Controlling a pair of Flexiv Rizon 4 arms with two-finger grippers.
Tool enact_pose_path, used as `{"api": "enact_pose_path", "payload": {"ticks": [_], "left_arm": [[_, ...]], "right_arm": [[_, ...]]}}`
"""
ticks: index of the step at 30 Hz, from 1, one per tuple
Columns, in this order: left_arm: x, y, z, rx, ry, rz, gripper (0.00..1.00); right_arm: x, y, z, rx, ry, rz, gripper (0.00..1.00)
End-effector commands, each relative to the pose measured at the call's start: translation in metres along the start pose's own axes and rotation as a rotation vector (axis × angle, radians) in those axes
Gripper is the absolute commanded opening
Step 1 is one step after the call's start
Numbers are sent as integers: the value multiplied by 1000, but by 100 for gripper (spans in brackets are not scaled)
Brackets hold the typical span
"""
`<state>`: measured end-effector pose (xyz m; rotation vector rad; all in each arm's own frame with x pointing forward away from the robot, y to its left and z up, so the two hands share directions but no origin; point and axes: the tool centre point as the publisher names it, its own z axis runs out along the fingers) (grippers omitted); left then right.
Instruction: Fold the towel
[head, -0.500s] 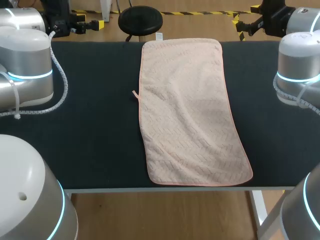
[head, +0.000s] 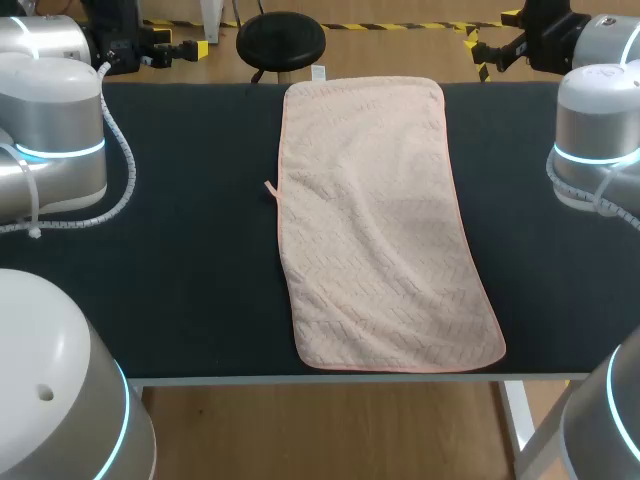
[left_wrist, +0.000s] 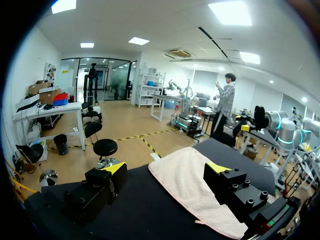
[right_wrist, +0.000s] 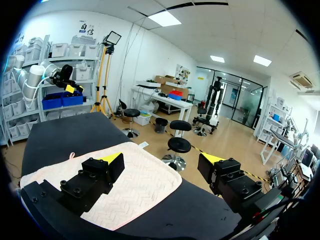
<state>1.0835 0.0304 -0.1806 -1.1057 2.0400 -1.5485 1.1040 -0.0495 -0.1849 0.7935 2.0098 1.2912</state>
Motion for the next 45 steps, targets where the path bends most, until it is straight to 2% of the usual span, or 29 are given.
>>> {"api": "enact_pose_path", "payload": {"ticks": [1,2,4,7,8,11,12,14,16,18,32,33,34,37,38,40,41,45], "left_arm": [[7,1,8,-109,41,112,100],[10,0,13,-210,66,181,100],[16,1,20,-335,131,282,100],[31,5,31,-596,234,525,100],[35,9,35,-711,286,591,100],[49,24,40,-959,379,789,100],[53,27,41,-1002,397,825,100],[62,33,40,-1050,476,848,100],[70,37,40,-1049,577,795,100],[79,37,39,-962,691,785,100],[79,37,39,-962,691,785,100],[79,37,39,-962,691,785,100],[85,37,49,-969,707,789,100],[107,41,72,-1031,723,867,100],[114,44,77,-1036,728,892,100],[124,48,85,-1035,724,921,100],[128,51,88,-1035,721,926,100],[136,63,91,-994,678,924,100]], "right_arm": [[4,0,6,120,49,-222,100],[6,1,9,185,74,-363,100],[10,2,12,316,128,-591,100],[10,0,15,505,220,-828,100],[10,-3,16,579,252,-911,100],[9,-8,16,686,282,-1072,100],[9,-11,15,711,293,-1131,100],[10,-17,13,727,341,-1175,100],[12,-24,7,694,411,-1177,100],[12,-24,7,694,411,-1177,100],[12,-24,7,694,411,-1177,100],[7,-26,10,716,419,-1162,100],[8,-26,12,713,429,-1190,100],[15,-29,19,792,482,-1198,100],[16,-32,20,825,495,-1128,100],[23,-34,20,822,498,-1114,100],[26,-34,19,828,491,-1061,100],[37,-42,14,890,516,-987,100]]}}
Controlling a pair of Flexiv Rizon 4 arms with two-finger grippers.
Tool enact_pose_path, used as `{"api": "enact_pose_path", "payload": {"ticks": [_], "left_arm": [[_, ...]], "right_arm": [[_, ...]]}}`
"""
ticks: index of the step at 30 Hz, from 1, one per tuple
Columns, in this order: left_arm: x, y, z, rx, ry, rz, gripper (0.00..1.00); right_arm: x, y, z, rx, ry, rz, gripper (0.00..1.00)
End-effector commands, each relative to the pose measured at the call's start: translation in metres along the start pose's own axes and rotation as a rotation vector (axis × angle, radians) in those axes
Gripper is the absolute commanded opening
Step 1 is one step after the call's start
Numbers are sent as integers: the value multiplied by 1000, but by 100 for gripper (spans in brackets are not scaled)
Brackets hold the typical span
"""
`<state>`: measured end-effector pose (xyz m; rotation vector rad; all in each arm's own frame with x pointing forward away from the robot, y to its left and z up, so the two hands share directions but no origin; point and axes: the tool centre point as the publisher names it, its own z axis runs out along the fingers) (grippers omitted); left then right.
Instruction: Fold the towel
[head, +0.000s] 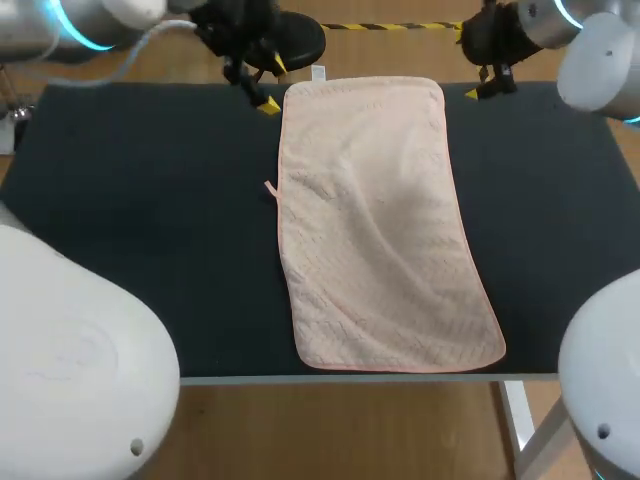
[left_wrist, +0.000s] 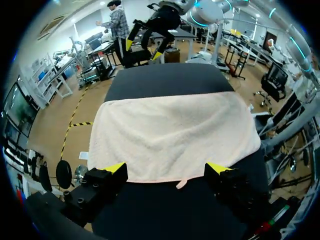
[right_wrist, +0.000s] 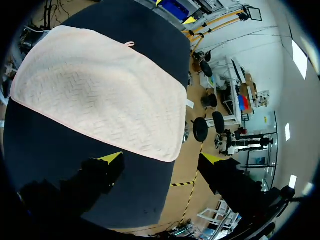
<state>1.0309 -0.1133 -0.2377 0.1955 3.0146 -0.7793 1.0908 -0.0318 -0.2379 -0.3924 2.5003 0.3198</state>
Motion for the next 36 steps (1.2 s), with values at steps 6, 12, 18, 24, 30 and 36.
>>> {"api": "enact_pose_path", "payload": {"ticks": [6,12,18,24,30,36], "left_arm": [[10,3,29,-283,123,9,100],[27,13,39,-356,93,-58,100],[34,23,58,-354,39,-76,100],[29,31,93,-362,57,-50,100],[19,42,107,-366,68,-39,100],[7,46,123,-361,96,-70,100]], "right_arm": [[20,16,-4,324,409,139,100],[33,31,-3,366,387,186,100],[53,38,3,391,386,193,100],[75,39,22,343,322,207,100],[89,35,37,322,328,256,100],[102,29,51,296,348,286,100]]}}
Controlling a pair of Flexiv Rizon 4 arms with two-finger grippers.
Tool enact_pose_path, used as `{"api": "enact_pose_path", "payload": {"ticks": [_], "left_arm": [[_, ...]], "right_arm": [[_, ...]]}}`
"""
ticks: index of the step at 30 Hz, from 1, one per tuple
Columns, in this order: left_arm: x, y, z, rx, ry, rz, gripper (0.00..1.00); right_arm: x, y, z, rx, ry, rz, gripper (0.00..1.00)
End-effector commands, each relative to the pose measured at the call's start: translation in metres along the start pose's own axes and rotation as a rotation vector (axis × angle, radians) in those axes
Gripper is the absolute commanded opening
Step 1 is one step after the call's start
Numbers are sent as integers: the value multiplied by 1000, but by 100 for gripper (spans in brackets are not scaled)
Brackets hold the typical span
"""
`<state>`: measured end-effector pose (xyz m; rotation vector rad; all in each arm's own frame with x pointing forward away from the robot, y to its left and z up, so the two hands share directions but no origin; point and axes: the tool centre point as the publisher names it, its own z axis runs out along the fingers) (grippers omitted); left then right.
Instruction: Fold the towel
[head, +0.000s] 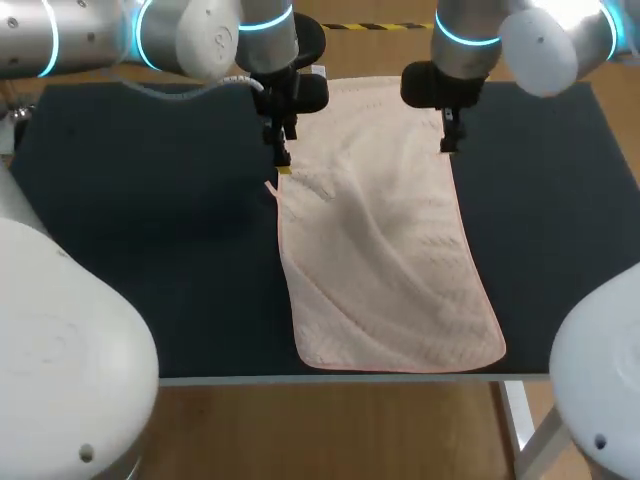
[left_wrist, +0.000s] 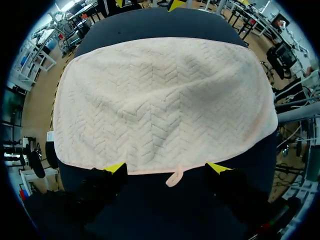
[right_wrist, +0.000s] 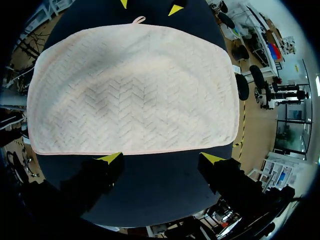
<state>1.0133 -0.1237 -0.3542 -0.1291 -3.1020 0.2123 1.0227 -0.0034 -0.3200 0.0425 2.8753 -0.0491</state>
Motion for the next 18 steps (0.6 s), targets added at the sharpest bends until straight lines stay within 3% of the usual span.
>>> {"api": "enact_pose_path", "payload": {"ticks": [1,11,14,18], "left_arm": [[-18,-6,16,8,39,-13,100],[-24,-14,24,31,42,-48,100],[-24,-15,27,34,43,-45,100],[-27,-13,32,24,46,-55,100]], "right_arm": [[1,-7,18,-22,20,0,100],[23,-14,39,19,62,-10,100],[22,-13,44,-4,30,-40,100],[20,-9,57,3,48,-60,100]]}}
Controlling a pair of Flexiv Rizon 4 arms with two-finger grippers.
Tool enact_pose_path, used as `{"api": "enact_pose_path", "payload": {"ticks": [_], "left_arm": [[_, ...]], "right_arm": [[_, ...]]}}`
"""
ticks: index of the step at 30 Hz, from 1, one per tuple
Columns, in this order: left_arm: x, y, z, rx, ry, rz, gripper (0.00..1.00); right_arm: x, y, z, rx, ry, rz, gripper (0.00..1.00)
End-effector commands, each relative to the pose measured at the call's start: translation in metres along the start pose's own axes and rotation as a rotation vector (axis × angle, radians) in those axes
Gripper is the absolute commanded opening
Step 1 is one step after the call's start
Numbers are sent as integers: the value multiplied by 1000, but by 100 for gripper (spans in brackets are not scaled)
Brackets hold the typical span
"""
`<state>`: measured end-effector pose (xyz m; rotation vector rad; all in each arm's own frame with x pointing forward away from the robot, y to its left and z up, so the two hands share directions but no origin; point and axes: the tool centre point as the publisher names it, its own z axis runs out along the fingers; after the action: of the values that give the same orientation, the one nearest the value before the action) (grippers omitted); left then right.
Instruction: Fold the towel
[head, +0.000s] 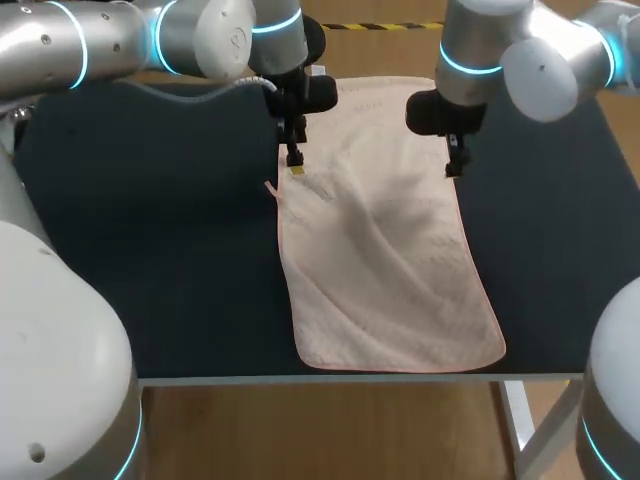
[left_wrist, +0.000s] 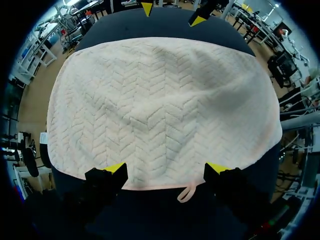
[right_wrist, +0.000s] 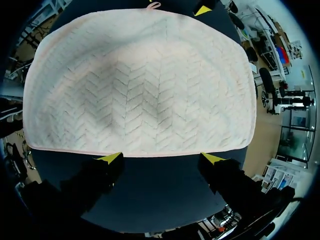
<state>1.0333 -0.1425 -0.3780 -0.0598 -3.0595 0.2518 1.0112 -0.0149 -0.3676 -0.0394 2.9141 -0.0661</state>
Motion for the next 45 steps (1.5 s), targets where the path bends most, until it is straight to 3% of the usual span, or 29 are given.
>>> {"api": "enact_pose_path", "payload": {"ticks": [1,25,34,45], "left_arm": [[-6,1,8,-5,10,-11,100],[-7,10,46,-36,74,-36,100],[-8,8,49,-56,82,-24,100],[-11,4,50,-61,60,-2,100]], "right_arm": [[-4,2,16,-12,20,4,100],[-7,-1,55,-22,83,1,100],[-7,1,59,-13,85,-11,100],[-3,-3,82,-10,155,-10,100]]}}
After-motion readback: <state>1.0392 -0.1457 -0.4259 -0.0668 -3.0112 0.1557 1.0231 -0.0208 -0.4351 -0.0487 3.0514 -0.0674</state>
